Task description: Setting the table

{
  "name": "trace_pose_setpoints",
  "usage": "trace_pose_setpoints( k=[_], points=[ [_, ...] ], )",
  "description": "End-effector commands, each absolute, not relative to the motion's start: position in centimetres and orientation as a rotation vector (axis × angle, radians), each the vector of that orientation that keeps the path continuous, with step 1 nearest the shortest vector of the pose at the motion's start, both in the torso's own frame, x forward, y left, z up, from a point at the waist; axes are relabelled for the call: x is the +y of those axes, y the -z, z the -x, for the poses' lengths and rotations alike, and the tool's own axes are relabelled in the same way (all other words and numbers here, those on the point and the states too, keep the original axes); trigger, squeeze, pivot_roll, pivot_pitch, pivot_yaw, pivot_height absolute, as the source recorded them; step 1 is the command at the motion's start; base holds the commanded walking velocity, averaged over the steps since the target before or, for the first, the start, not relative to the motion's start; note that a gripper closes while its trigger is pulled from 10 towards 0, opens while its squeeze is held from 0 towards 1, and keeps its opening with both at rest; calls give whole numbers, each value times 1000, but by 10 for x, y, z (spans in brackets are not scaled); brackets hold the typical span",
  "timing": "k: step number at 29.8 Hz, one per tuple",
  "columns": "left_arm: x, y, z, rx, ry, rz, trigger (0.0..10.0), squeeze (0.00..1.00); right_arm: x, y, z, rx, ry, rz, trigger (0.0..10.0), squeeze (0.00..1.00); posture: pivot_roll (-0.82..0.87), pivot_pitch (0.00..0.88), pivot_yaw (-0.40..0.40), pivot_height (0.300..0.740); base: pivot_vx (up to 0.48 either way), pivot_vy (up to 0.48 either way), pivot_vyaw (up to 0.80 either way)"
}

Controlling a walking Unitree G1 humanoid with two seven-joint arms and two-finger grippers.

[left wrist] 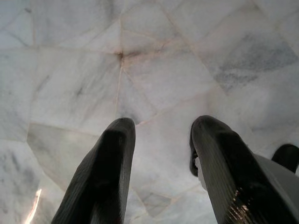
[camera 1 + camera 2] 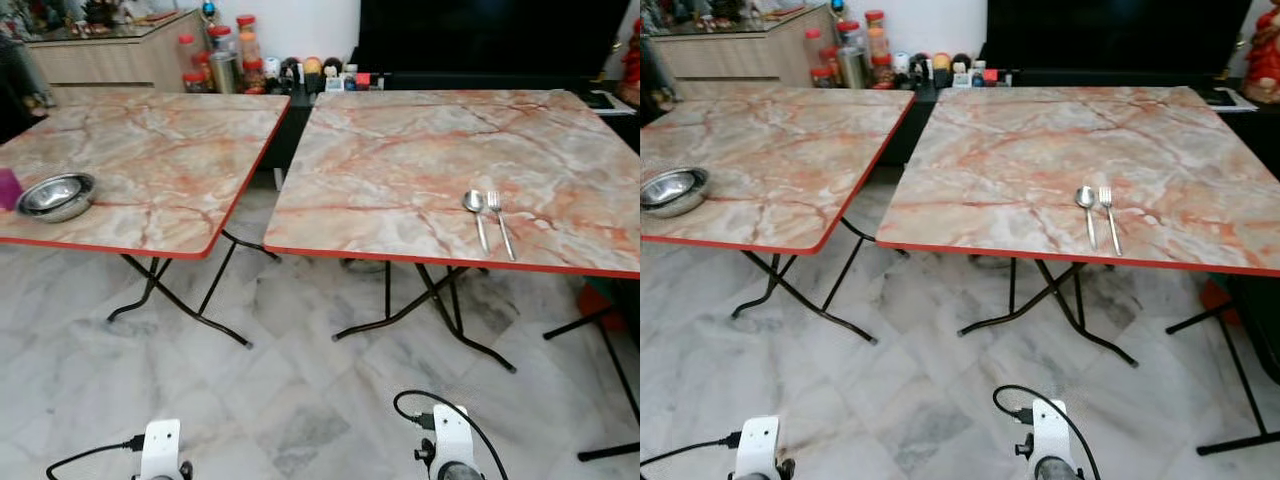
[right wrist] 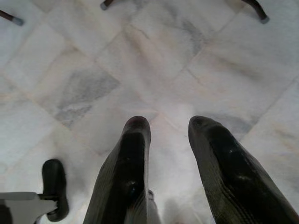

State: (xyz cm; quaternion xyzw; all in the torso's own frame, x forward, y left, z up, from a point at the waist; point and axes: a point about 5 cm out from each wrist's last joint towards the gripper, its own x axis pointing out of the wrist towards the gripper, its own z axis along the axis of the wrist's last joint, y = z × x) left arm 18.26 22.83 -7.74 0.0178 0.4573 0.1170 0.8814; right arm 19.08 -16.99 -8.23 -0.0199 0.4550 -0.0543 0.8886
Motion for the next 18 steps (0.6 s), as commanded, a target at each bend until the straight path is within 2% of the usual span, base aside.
trace_pose_setpoints(
  k=[1, 18],
  points=[
    [233, 74, -187, 936, -241, -46, 10000, 0, -168, 80, -194, 928, 109, 43, 10000, 0, -14, 0, 37, 740, 398, 0, 0],
    [227, 72, -194, 924, -232, -27, 10000, 0, -168, 79, -197, 923, 103, 57, 10000, 0, -13, 0, 39, 740, 402, 0, 0]
  ],
)
